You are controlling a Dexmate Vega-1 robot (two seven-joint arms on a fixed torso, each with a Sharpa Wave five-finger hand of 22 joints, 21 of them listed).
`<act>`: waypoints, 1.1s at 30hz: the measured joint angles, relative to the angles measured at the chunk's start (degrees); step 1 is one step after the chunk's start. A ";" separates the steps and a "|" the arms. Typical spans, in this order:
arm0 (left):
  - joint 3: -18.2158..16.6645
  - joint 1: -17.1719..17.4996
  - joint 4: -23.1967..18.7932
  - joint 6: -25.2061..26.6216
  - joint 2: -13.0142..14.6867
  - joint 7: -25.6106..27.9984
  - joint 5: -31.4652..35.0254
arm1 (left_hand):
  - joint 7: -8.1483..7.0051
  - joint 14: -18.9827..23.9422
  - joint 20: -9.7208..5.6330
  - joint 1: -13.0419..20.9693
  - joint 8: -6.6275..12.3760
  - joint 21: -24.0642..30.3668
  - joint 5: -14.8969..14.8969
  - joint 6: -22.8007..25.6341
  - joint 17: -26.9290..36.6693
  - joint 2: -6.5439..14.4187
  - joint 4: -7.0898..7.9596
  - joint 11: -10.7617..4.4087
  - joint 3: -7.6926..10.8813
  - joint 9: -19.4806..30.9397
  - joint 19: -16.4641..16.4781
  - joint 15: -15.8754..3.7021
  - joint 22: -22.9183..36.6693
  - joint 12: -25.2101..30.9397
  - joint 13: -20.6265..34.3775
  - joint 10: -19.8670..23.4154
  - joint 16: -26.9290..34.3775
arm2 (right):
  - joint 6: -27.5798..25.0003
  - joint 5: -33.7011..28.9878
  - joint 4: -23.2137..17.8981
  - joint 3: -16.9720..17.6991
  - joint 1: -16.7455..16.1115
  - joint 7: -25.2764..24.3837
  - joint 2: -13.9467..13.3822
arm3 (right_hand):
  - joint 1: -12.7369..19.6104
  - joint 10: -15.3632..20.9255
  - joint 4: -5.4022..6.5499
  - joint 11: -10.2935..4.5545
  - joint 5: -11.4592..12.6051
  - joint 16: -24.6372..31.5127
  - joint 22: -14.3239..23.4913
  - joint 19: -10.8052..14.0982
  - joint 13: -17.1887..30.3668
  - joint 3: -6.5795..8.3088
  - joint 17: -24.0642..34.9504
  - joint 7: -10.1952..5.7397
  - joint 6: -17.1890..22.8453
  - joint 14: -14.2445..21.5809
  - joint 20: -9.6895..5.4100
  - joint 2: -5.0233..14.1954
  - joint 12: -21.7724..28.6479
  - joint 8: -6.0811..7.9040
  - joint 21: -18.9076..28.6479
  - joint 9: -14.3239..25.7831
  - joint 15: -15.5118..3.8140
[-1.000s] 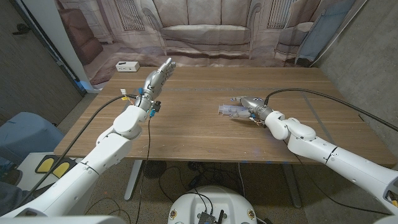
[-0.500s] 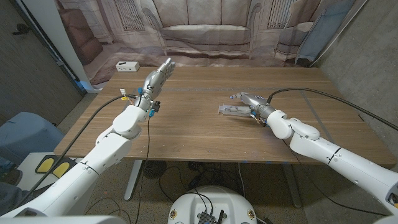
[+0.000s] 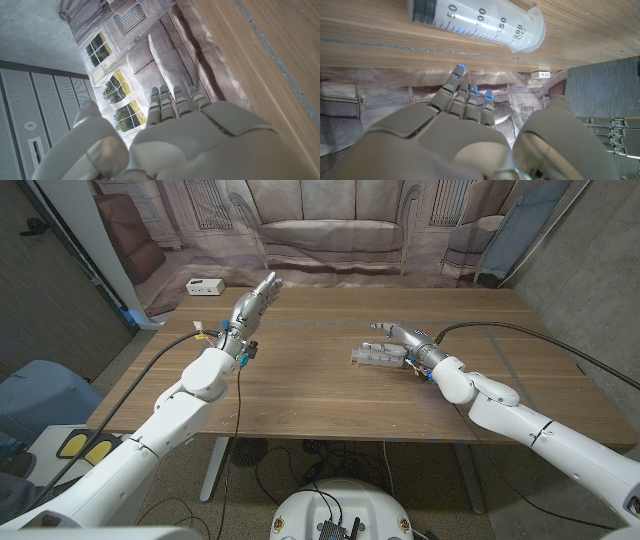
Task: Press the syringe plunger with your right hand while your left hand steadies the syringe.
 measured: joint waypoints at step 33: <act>-1.32 -0.40 4.34 -2.98 -0.69 -4.27 -6.14 | 0.41 -0.06 -2.51 0.00 -0.28 0.00 0.00 -0.86 -0.14 0.00 -0.16 0.83 -0.16 0.00 0.25 -0.58 0.00 0.00 0.00 -0.21 0.00 | 14.21 20.43 0.20 9.55 -5.14 -6.74 5.23 | -0.98 2.07 -0.08 1.65 0.23 0.00 0.01 1.16 -0.52 -0.54 -1.43 2.04 2.18 1.34 0.69 0.10 0.24 0.90 -1.76 -0.25 1.26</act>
